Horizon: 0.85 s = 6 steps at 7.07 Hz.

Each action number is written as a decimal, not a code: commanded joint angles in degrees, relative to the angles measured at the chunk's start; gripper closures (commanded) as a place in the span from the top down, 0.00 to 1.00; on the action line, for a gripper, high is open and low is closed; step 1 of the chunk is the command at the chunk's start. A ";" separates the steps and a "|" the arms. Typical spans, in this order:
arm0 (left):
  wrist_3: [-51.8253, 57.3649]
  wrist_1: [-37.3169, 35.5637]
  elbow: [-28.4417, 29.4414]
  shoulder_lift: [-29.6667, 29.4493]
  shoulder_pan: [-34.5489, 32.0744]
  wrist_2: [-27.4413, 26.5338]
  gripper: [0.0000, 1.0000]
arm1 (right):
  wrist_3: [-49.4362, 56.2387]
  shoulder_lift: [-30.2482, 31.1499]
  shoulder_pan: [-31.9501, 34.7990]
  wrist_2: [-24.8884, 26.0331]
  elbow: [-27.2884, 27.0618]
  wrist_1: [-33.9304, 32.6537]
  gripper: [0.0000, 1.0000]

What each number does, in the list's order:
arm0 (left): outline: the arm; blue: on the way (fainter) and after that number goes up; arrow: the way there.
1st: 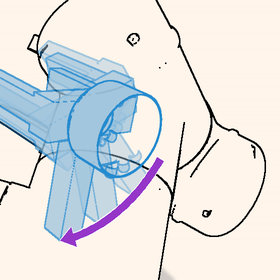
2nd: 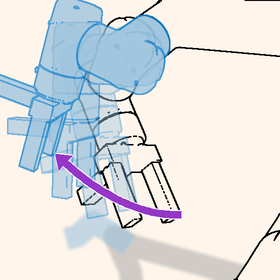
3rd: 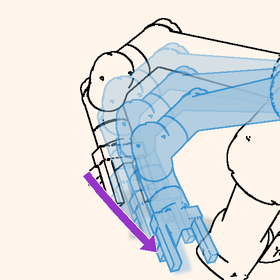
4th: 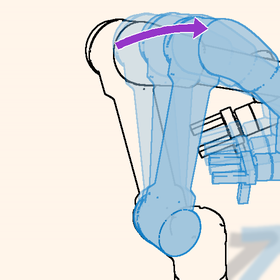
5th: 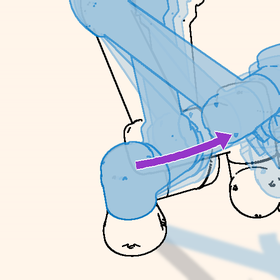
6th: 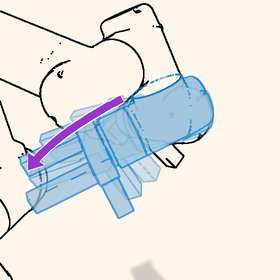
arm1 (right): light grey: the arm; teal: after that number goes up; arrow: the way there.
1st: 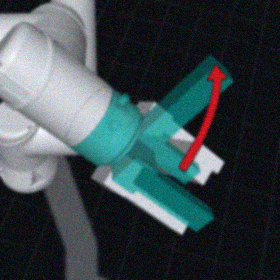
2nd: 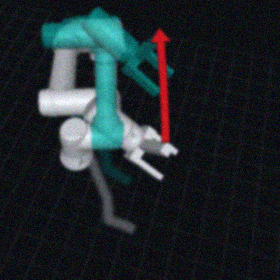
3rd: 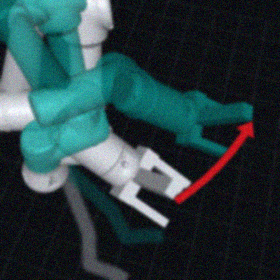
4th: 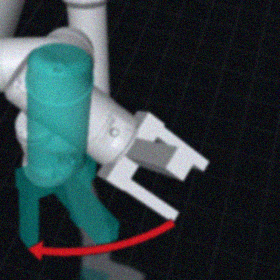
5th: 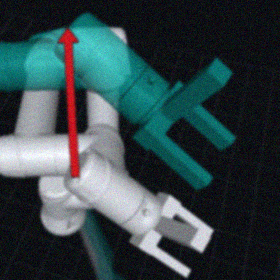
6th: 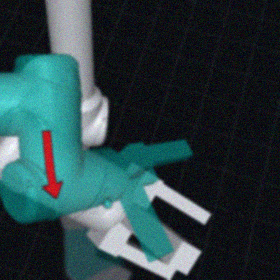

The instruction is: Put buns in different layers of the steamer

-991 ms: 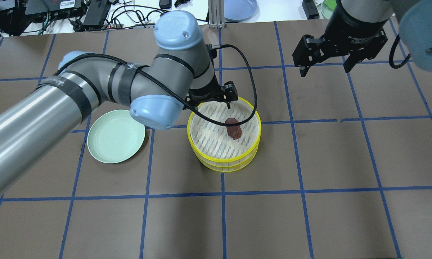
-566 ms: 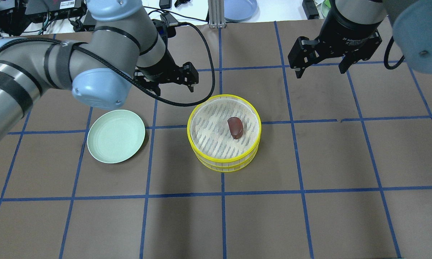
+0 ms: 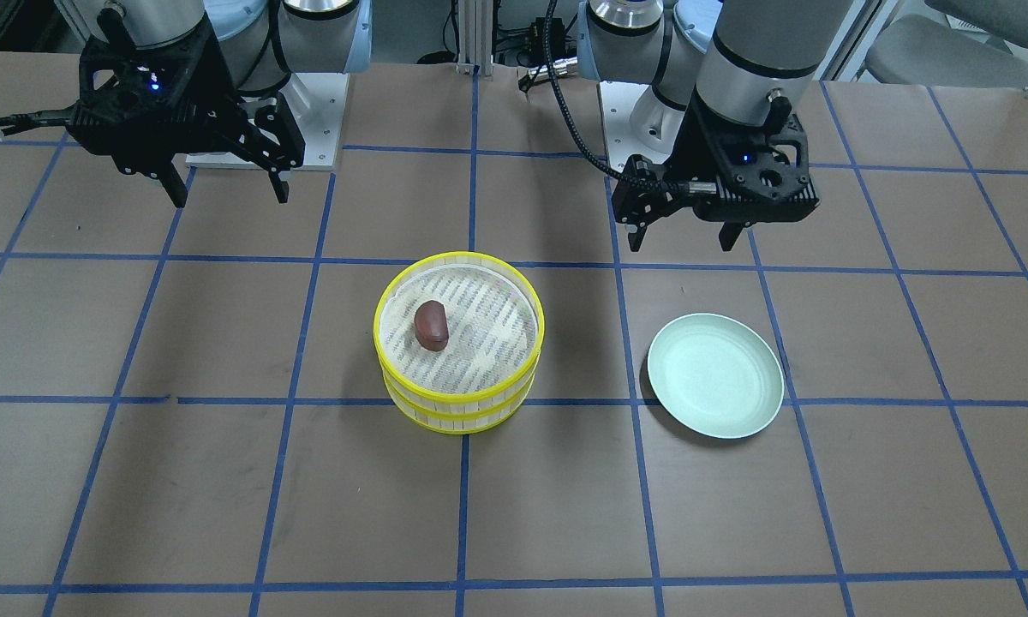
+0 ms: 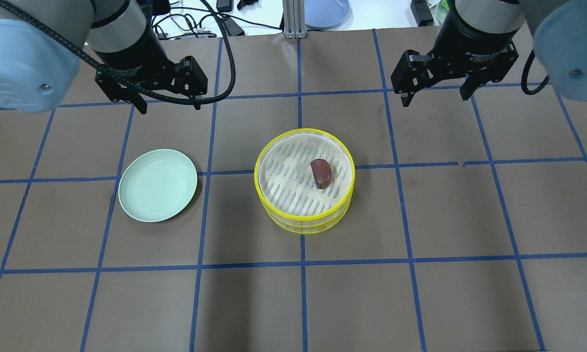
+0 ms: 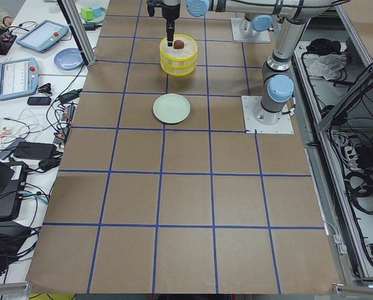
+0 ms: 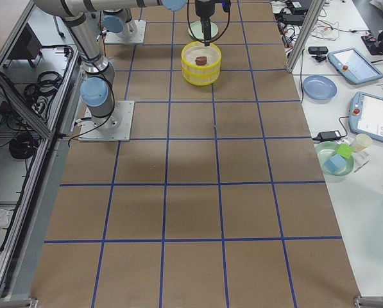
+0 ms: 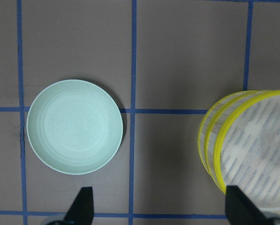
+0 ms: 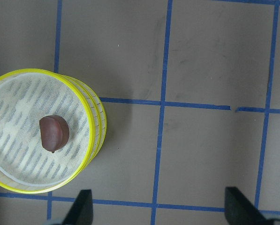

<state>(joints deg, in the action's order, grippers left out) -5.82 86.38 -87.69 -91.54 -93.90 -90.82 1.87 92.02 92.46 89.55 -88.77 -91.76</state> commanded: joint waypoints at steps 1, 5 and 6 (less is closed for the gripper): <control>0.20 0.72 0.33 1.89 0.12 0.02 1.00 | -0.02 0.00 0.00 0.10 0.00 0.09 1.00; 2.04 1.06 -0.02 1.54 2.14 -0.59 1.00 | 0.07 0.00 0.00 0.10 0.00 0.18 1.00; 3.61 2.55 -0.28 1.80 2.23 -0.76 1.00 | 0.15 0.00 0.00 0.01 0.00 0.18 1.00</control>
<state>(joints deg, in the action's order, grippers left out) -3.62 87.70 -87.73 -89.91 -91.98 -91.34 1.96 92.02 92.46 89.63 -88.77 -91.61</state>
